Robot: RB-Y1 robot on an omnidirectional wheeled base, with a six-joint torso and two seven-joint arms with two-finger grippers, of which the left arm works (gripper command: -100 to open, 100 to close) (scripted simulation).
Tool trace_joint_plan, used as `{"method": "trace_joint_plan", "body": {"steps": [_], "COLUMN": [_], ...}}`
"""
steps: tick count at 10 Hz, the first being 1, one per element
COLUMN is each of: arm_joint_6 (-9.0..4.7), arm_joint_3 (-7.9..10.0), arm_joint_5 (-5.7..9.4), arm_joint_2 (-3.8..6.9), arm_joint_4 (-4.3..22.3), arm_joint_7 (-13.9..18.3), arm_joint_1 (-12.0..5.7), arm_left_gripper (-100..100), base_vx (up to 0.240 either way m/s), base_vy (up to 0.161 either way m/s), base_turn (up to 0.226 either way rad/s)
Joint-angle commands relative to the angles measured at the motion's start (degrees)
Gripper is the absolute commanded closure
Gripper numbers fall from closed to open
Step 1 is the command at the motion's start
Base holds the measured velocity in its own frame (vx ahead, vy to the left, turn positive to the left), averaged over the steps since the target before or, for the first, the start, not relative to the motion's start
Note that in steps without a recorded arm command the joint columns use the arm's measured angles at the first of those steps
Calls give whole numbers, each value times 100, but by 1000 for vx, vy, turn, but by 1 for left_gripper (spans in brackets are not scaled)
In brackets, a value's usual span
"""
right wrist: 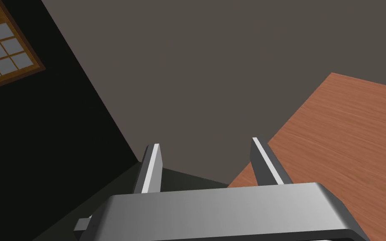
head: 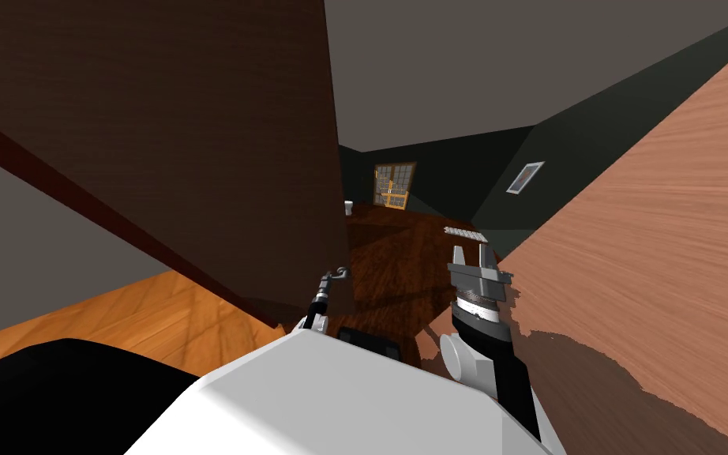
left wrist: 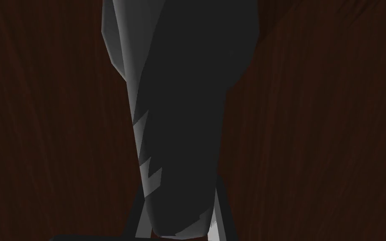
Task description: Push the door open
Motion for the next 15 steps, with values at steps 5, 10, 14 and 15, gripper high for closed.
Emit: {"method": "trace_joint_plan", "body": {"steps": [5, 10, 14, 15], "arm_joint_6": [4, -2, -9, -10], "arm_joint_3": [400, 627, 862, 915], "arm_joint_5": [191, 305, 424, 450], "arm_joint_2": [167, 108, -52, -102], "arm_joint_4": [-141, -153, -166, -168], "arm_joint_7": [-113, -193, -275, -293], "arm_joint_1": [48, 46, 45, 44], "arm_left_gripper": [100, 100, 100, 100], "base_vx": [196, 158, 150, 218], "base_vy": [-6, -11, -34, -59], "base_turn": [52, 50, 70, 95]}}
